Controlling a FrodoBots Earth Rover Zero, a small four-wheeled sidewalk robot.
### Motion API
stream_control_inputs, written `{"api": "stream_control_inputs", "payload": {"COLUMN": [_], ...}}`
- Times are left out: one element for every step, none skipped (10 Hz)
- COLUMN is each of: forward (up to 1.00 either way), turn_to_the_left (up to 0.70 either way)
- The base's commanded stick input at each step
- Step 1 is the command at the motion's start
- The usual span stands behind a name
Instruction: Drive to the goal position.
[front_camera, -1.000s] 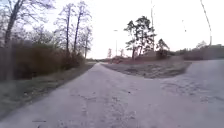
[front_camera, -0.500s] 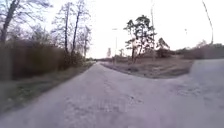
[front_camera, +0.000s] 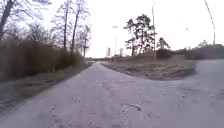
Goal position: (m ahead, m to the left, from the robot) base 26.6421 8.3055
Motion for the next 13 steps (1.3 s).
{"api": "stream_control_inputs", "payload": {"forward": [1.0,1.0,1.0,1.0,1.0,1.0,1.0,1.0,1.0,1.0,1.0,1.0,1.0], "turn_to_the_left": [0.01,0.01,0.01,0.01,0.01,0.01,0.01,0.01,0.01,0.01,0.01,0.01,0.07]}}
